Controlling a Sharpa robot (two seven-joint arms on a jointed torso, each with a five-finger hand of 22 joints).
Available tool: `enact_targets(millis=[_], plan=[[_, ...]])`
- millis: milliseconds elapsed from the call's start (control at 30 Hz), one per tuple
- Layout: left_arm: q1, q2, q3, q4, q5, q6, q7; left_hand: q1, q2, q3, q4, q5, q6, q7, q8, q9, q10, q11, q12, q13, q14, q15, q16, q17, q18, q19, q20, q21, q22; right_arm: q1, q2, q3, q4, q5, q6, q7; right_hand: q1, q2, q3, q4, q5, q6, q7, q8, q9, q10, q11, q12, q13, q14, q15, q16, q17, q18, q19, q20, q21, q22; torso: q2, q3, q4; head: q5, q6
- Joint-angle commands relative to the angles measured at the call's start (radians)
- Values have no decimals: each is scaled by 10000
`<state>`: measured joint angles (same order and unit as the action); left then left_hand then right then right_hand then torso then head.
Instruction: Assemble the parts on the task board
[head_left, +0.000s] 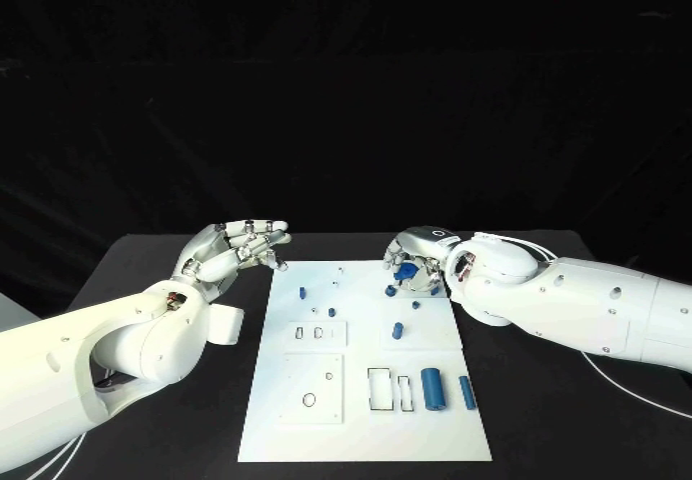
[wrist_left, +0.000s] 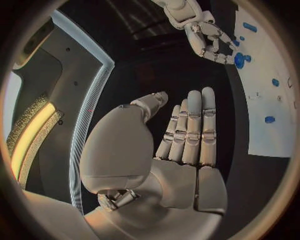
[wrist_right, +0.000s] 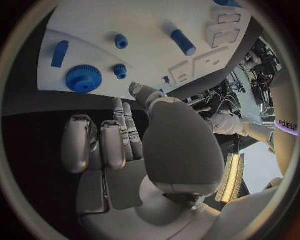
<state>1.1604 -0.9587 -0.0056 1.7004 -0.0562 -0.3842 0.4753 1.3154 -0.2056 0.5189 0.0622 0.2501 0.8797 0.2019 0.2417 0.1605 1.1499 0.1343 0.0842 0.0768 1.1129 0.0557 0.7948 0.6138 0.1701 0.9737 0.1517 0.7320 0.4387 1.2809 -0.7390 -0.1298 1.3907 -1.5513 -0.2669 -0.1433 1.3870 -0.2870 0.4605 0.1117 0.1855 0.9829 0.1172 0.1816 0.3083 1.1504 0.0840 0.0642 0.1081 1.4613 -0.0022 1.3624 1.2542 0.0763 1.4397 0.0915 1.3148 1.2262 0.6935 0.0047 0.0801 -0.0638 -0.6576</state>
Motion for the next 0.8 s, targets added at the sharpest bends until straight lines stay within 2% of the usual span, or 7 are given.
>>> enact_targets(millis=[33,233,800], plan=[[18,-8,15,61,-92,246,3,-93,-19,77,7,-47,4,27,47,17,64,-14,-54,10,-65,19,73,27,94,-66,-10,79,36,-19,34,-5,-42,-492,482,-262,-19,36,-45,10,-26,-67,8,-33,14,-76,-6,-18,-8,627,15,59,9,-99,65,44,95,53,121,-17,52,-60,9],[19,-18,23,67,-93,272,-25,-102,-17,84,13,-47,7,32,50,20,63,-12,-53,12,-68,20,119,40,95,-87,-8,129,70,-51,91,-11,-147,-558,576,-349,0,63,-59,45,18,-122,15,-61,30,-57,-7,3,12,623,15,84,-10,-132,134,56,259,267,199,-21,106,-102,-16],[22,-44,26,18,-91,315,-66,-113,-1,99,24,-46,16,47,57,26,58,-2,-54,14,-88,25,172,52,95,-125,-3,195,117,-140,239,-22,-285,-597,610,-322,-35,237,155,290,120,84,78,53,176,246,-71,53,125,611,-32,209,-14,-203,258,42,610,735,270,-29,175,-125,-20]])
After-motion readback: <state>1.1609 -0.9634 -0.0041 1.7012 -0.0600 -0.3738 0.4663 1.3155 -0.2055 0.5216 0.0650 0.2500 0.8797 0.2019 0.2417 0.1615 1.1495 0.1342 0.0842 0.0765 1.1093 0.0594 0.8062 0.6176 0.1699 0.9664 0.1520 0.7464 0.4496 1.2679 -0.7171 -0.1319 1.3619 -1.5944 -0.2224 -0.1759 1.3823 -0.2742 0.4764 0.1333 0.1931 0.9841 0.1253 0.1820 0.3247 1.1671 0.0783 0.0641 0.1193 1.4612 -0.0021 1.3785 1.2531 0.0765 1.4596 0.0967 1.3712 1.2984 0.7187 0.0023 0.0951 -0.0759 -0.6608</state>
